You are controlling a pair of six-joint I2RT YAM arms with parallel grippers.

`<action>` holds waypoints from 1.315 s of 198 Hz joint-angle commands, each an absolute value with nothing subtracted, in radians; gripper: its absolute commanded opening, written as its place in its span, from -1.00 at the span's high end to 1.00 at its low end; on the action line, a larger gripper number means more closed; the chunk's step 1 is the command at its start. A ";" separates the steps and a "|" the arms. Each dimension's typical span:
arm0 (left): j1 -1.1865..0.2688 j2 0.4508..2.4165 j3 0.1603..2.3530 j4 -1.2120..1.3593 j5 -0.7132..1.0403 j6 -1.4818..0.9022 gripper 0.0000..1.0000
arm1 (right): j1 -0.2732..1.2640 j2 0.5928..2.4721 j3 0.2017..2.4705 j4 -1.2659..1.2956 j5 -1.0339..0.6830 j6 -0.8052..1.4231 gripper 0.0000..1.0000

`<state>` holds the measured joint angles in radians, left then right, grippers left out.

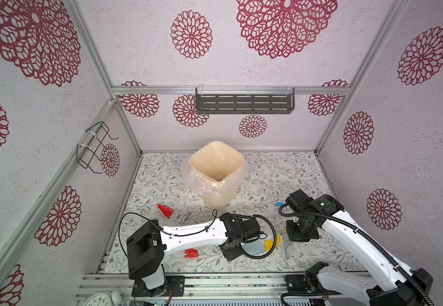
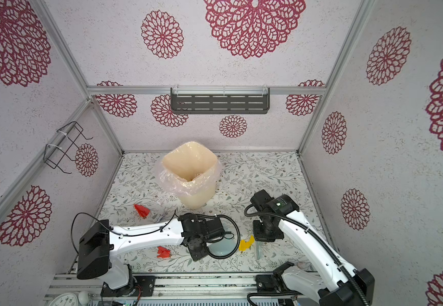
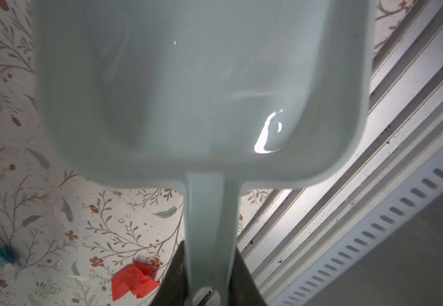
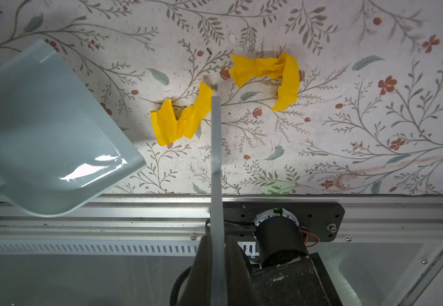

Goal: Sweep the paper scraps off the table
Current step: 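Sweep a yellow scrap into the dustpan with the right gripper's brush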

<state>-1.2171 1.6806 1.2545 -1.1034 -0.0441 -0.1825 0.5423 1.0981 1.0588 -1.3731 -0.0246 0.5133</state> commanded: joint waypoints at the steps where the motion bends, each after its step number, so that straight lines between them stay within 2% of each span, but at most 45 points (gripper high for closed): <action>1: -1.216 1.684 1.244 -1.100 -0.007 -0.164 1.00 | 0.548 1.107 1.064 -1.356 -0.023 0.491 1.00; 82: -1.178 1.709 1.223 -1.084 0.035 -0.127 1.00 | 0.549 1.171 1.129 -1.323 -0.034 0.448 1.00; 138: -1.178 1.740 1.257 -1.077 0.045 -0.099 1.00 | 0.548 1.193 1.178 -1.384 0.060 0.410 1.00; 260: -1.131 1.796 1.288 -1.048 0.068 -0.043 1.00 | 0.548 1.280 1.191 -1.336 0.021 0.353 1.00</action>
<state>-1.1431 1.7710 1.2690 -1.0714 0.0467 -0.0704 0.5442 1.2682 1.1667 -1.3411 0.0200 0.3752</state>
